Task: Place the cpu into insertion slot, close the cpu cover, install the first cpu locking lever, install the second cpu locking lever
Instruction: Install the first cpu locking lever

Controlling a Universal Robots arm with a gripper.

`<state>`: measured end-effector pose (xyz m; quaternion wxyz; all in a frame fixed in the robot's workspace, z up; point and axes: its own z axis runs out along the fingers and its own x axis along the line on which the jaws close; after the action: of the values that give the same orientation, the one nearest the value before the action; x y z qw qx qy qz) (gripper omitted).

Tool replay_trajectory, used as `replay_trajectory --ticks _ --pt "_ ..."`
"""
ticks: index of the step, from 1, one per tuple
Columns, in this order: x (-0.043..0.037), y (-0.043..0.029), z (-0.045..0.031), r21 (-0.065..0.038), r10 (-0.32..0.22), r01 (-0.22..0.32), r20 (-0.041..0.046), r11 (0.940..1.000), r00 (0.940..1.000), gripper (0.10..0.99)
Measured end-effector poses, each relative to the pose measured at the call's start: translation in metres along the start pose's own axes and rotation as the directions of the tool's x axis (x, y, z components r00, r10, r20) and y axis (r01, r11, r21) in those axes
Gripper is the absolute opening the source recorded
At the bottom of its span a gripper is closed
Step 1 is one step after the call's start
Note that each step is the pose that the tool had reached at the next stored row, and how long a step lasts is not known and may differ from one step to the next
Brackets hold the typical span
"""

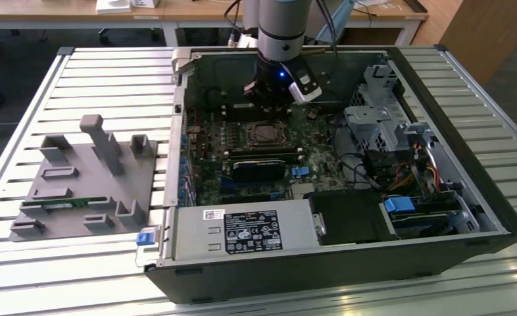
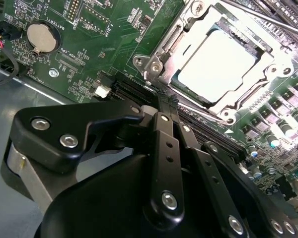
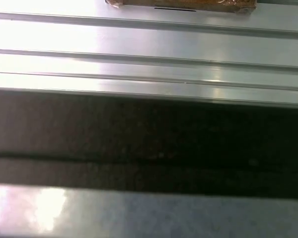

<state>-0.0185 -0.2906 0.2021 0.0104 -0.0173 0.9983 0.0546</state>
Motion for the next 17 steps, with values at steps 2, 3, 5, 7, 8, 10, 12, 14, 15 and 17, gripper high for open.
replay_trajectory --ticks 2,3,5,7,8,10,12,14,15,17 --pt "0.0 0.0 0.0002 0.004 0.0 0.0 -0.0001 1.0 1.0 0.106" --pt "0.0 -0.0001 0.0003 0.006 0.0 0.0 -0.0003 1.0 1.0 0.106" --pt "0.0 -0.0001 0.0009 0.011 0.0 0.0 -0.0006 0.9999 1.0 0.106" --pt "0.0001 -0.0002 0.0017 0.017 0.0 0.0 -0.0007 0.9998 1.0 0.106" --pt "0.0001 -0.0003 0.0021 0.02 0.0 0.0 -0.0008 0.9998 1.0 0.106" --pt "0.0001 -0.0005 0.0029 0.026 0.0 0.001 -0.0013 0.9997 1.0 0.106" --pt "0.0001 -0.0004 0.004 0.029 -0.001 0.001 -0.001 0.9996 1.0 0.106" --pt "0.0001 -0.0005 0.0047 0.032 -0.001 0.001 -0.0014 0.9995 1.0 0.106" --pt "0.0001 -0.0005 0.0049 0.033 -0.001 0.001 -0.0014 0.9995 1.0 0.106" --pt "0.0002 -0.0006 0.0055 0.033 -0.001 0.001 -0.0014 0.9995 1.0 0.106"
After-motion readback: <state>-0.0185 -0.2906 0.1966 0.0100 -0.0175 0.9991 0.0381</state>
